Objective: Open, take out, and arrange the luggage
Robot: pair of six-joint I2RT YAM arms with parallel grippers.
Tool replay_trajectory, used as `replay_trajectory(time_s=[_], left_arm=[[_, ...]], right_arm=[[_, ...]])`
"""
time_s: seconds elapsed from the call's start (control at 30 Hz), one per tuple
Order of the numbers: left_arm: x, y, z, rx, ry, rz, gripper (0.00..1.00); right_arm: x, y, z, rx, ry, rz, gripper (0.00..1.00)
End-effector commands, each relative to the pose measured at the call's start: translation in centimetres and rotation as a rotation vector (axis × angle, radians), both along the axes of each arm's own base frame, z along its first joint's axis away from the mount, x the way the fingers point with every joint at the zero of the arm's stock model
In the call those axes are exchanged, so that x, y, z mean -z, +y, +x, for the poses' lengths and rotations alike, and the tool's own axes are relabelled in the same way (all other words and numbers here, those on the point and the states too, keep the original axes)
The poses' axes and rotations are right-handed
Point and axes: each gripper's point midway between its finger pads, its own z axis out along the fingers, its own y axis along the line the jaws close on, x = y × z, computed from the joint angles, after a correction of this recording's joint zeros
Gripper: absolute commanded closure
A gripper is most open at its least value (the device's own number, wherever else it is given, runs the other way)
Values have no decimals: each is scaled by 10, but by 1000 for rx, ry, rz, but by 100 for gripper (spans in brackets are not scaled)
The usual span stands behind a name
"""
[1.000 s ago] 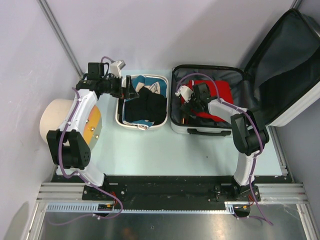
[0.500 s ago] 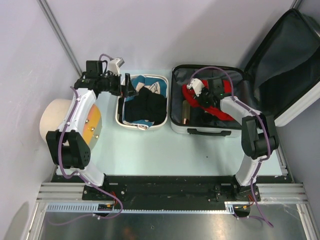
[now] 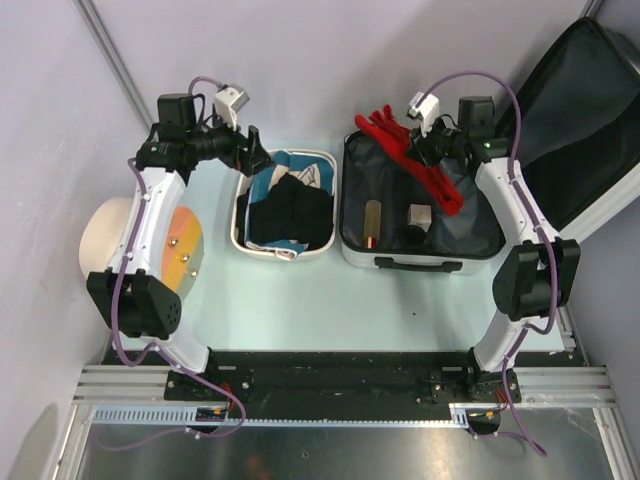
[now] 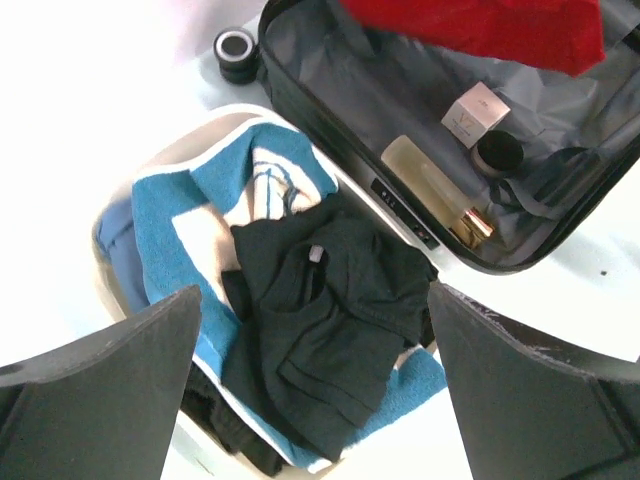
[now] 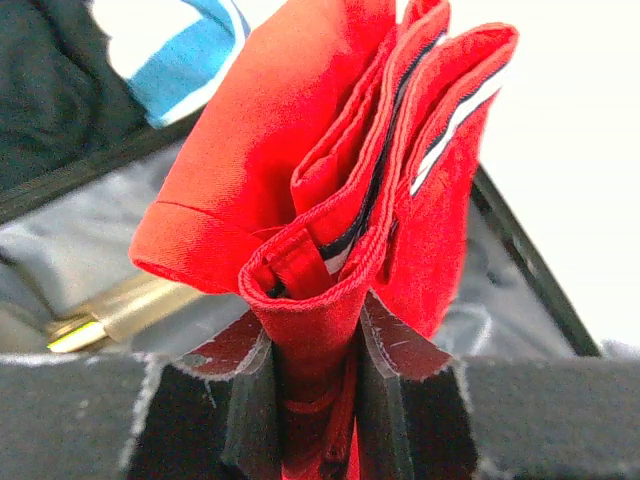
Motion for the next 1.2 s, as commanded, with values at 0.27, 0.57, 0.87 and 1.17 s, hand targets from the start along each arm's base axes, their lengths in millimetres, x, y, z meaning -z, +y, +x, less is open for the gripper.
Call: replay_trajectory(time_s=[0.27, 0.57, 0.87, 1.17], left_arm=[[-68, -78, -66, 456, -679, 327, 0], [-49, -99, -94, 572, -740, 351, 0], [-35, -93, -109, 619, -806, 414, 0], [-47, -90, -104, 589, -858, 450, 0]], right_arm=[[-132, 113, -90, -558, -305, 62, 100], [-147, 170, -149, -737, -324, 103, 100], [-171, 181, -180, -818, -358, 132, 100], [-167, 184, -226, -954, -352, 106, 100]])
